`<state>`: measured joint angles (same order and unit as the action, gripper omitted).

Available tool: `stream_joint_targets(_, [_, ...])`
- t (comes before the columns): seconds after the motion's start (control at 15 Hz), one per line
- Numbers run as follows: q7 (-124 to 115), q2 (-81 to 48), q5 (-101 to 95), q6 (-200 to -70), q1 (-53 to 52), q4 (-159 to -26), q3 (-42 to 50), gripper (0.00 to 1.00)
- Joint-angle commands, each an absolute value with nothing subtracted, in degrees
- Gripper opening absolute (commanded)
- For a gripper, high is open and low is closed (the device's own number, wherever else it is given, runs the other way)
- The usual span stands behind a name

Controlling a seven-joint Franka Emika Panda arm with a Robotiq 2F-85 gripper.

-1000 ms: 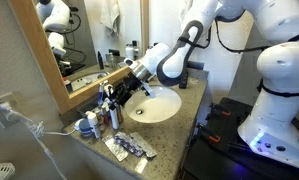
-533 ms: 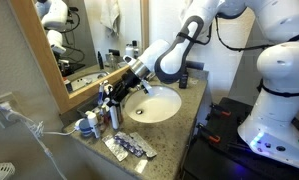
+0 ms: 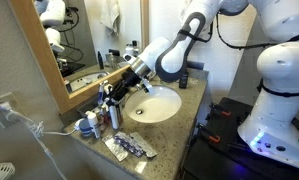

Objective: Move the electric toothbrush forward

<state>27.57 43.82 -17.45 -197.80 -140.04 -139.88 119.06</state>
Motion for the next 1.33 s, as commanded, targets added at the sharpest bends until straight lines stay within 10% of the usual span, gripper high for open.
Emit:
stream_joint_targets(0.0, [25.12, 37.5, -13.8, -197.96, -140.57, -142.88, 119.29, 1.0])
stream_joint_targets(1.27, [16.62, 10.41, 3.58, -196.11, -139.51, -155.06, 114.18, 1.0])
